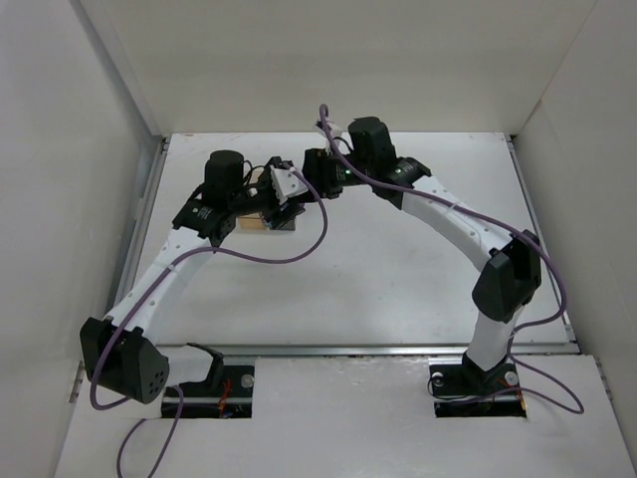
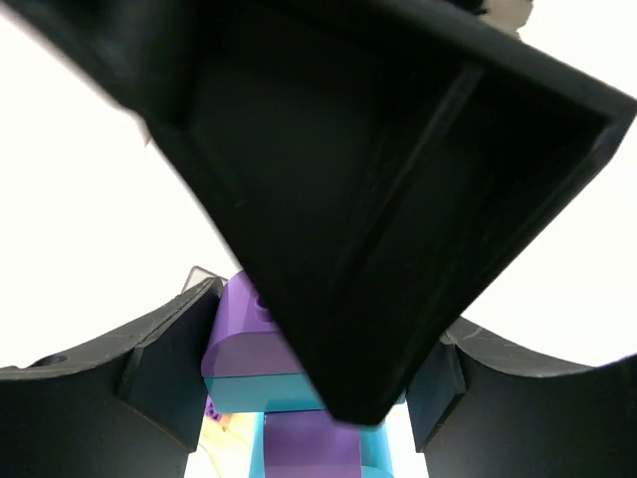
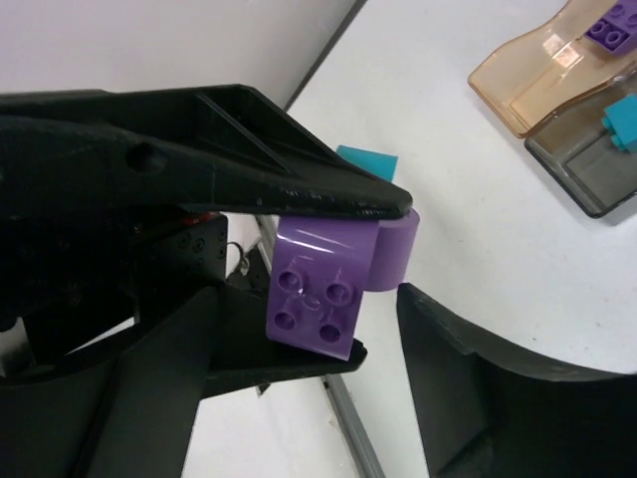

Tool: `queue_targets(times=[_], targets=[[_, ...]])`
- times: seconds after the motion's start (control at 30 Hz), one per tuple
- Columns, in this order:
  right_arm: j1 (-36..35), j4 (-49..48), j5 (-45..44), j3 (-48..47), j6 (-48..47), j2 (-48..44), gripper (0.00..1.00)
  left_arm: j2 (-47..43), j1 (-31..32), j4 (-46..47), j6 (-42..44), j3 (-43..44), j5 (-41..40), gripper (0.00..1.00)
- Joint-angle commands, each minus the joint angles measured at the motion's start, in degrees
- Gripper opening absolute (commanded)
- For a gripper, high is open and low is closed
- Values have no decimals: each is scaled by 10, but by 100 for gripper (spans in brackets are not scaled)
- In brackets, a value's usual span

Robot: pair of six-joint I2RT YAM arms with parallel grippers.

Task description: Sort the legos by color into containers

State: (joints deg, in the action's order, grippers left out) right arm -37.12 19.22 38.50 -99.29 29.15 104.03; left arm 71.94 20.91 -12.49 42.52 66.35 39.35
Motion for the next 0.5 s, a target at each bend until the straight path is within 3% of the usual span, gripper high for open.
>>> queue_targets(times=[0.0,0.03,0.13,0.47], targets=[[-1,4,-17,-27,-5,-6,75,-8,2,41,-24,11,-18,0],[-1,4,-17,-27,-5,-1,66,-8,2,48,-34,11,-18,0],[-1,4,-7,-32,-5,6,55,-2,2,53,-41,11,-24,0],[-7,-3,9,-72,0,42,53,-8,7,42,-52,11,-19,0]])
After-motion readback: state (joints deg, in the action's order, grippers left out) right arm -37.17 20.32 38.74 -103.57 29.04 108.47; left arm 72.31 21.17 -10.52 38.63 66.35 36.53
